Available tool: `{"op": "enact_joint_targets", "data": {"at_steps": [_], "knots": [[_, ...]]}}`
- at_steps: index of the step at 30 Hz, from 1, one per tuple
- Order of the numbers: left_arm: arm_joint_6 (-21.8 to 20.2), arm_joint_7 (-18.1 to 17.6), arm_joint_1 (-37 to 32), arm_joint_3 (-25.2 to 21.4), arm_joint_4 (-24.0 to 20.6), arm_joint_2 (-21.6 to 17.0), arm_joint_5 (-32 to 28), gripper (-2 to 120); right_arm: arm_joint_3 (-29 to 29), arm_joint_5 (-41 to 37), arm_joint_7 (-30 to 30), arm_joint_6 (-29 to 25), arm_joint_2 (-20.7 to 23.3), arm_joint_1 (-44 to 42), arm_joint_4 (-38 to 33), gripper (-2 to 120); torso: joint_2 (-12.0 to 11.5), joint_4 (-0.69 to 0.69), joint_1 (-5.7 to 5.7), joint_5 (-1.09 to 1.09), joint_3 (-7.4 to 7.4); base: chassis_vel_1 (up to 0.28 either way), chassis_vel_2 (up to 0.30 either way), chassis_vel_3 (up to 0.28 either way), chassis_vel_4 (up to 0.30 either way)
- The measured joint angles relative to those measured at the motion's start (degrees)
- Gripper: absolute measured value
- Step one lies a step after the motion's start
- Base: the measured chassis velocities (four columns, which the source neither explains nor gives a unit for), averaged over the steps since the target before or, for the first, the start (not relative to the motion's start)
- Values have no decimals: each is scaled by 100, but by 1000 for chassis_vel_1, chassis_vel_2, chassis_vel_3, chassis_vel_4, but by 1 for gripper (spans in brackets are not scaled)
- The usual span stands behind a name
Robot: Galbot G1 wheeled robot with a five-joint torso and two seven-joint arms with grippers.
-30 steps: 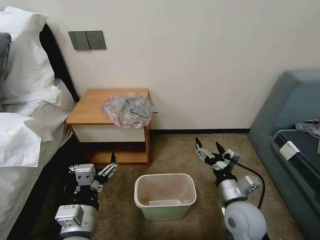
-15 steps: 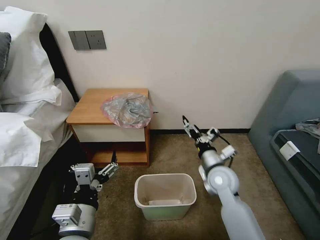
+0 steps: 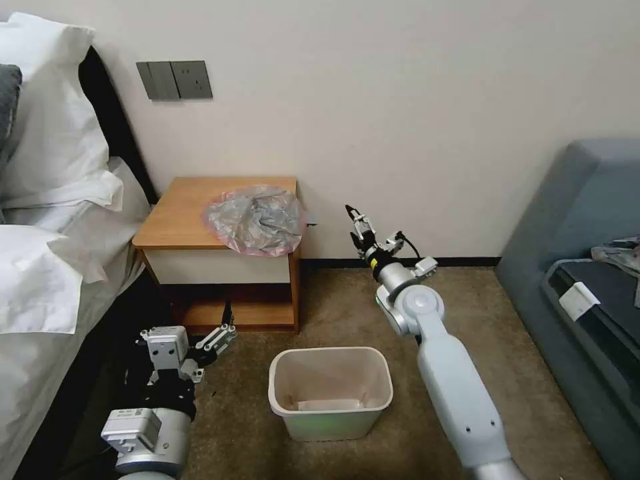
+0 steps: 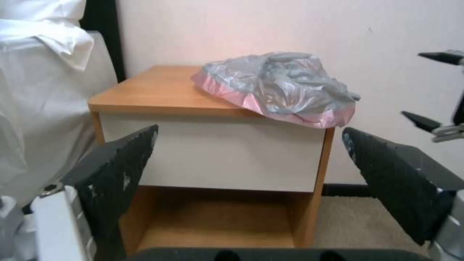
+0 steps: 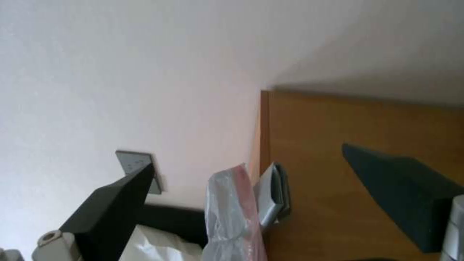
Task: Pick up the garbage bag from the table and place it over the trash can.
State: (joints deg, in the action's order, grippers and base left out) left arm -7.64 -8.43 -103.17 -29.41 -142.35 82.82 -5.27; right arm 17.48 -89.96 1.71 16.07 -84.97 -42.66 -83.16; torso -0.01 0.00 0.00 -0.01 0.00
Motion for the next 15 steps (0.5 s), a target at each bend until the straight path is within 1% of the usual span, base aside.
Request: {"op": "enact_joint_targets", "data": {"at_steps": [3, 7, 15], "knots": [[4, 5, -19, 0, -3, 57, -1, 100, -62, -36, -77, 115, -108, 205, 345, 100, 0, 0, 0, 0, 0, 0, 0, 0, 0], [6, 30, -24, 11, -30, 90, 13, 100, -135, -24, -133, 179, -186, 379, 628, 100, 0, 0, 0, 0, 0, 0, 0, 0, 0], [7, 71, -41, 22, -79, 128, 45, 100, -260, 43, -226, 316, -423, 661, 1035, 100, 0, 0, 0, 0, 0, 0, 0, 0, 0]]}}
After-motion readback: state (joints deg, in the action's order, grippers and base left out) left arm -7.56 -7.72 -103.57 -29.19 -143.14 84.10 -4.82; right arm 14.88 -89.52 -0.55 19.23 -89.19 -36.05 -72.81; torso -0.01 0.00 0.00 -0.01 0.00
